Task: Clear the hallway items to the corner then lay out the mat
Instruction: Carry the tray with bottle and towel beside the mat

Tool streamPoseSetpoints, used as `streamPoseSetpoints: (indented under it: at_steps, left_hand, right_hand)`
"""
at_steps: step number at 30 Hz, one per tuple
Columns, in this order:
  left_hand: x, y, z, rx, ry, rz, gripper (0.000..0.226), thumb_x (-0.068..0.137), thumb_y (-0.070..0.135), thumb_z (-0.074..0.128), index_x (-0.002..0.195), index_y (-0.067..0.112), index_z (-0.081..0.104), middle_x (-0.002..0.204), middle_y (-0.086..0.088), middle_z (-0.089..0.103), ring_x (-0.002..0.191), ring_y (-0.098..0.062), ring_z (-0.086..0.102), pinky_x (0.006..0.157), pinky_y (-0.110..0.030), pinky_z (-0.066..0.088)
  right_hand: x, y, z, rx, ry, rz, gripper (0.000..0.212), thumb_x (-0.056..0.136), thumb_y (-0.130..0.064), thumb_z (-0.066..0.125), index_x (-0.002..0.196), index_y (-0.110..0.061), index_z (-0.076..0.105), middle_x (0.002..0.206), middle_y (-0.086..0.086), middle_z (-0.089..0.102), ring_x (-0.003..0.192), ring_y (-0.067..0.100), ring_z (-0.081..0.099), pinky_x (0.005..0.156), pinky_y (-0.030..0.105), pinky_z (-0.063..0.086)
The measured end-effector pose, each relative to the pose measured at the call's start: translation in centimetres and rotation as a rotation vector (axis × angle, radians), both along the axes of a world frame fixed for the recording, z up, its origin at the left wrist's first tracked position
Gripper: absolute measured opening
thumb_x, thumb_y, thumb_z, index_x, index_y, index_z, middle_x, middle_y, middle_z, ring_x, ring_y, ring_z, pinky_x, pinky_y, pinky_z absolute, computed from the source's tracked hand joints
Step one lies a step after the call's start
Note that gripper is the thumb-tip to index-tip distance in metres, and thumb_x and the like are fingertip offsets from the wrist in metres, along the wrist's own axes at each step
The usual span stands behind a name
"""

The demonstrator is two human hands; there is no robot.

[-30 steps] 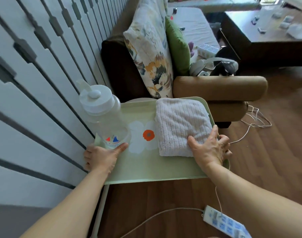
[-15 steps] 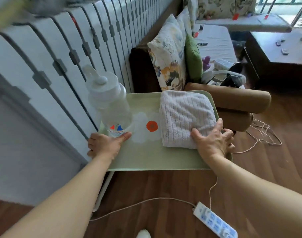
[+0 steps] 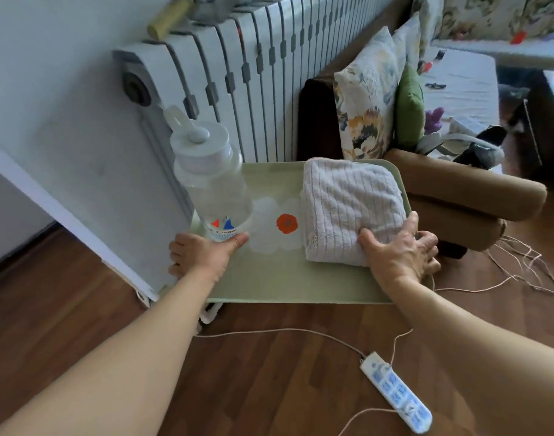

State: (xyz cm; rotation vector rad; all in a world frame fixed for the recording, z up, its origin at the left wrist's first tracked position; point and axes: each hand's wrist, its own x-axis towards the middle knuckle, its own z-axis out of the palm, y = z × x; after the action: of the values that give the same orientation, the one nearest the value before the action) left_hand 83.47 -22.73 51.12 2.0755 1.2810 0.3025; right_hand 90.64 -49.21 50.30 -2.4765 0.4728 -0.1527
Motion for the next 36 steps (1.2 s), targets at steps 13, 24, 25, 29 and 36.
streamPoseSetpoints:
  at_steps: [13,24,25,29,36]
  left_hand:
    - [-21.8,8.2,3.2,-0.02,-0.1,0.124,0.122,0.038,0.067,0.082,0.129,0.0,0.034,0.136,-0.019,0.039,0.128,-0.035,0.036,0.104,-0.044,0.03]
    - [-44.4,18.9,6.5,0.054,-0.057,0.426,0.132,0.037,0.071,0.079,0.134,-0.003,0.029,0.139,-0.021,0.036,0.131,-0.037,0.032,0.108,-0.051,0.027]
    - [-45.9,19.6,6.6,0.055,-0.063,0.447,0.133,0.037,0.072,0.079,0.134,-0.003,0.029,0.139,-0.022,0.037,0.131,-0.037,0.032,0.108,-0.052,0.027]
    - [-51.4,22.3,6.9,0.05,-0.06,0.539,0.134,0.033,0.078,0.075,0.132,-0.002,0.03,0.136,-0.02,0.041,0.127,-0.038,0.037,0.104,-0.05,0.03]
    - [-58.9,26.6,6.7,0.039,-0.052,0.678,0.126,0.04,0.073,0.077,0.133,-0.001,0.034,0.134,-0.02,0.039,0.123,-0.039,0.039,0.1,-0.05,0.028]
  right_hand:
    - [-16.9,10.0,3.2,0.022,-0.029,0.17,0.093,0.069,-0.065,0.058,0.143,-0.025,0.019,0.134,0.02,0.03,0.123,0.04,0.03,0.103,0.049,0.021]
    - [-32.7,25.3,4.9,0.127,-0.002,0.474,0.093,0.067,-0.066,0.057,0.142,-0.028,0.017,0.136,0.017,0.028,0.127,0.037,0.027,0.107,0.048,0.017]
    - [-33.6,26.5,5.1,0.132,0.0,0.498,0.093,0.066,-0.066,0.057,0.141,-0.028,0.018,0.137,0.017,0.028,0.127,0.037,0.027,0.107,0.048,0.017]
    - [-37.0,30.9,5.5,0.12,-0.004,0.593,0.09,0.066,-0.066,0.056,0.138,-0.03,0.019,0.137,0.017,0.027,0.128,0.038,0.025,0.107,0.05,0.017]
    - [-42.0,38.5,6.2,0.098,-0.016,0.744,0.082,0.064,-0.065,0.055,0.131,-0.03,0.023,0.128,0.015,0.032,0.121,0.038,0.03,0.104,0.052,0.021]
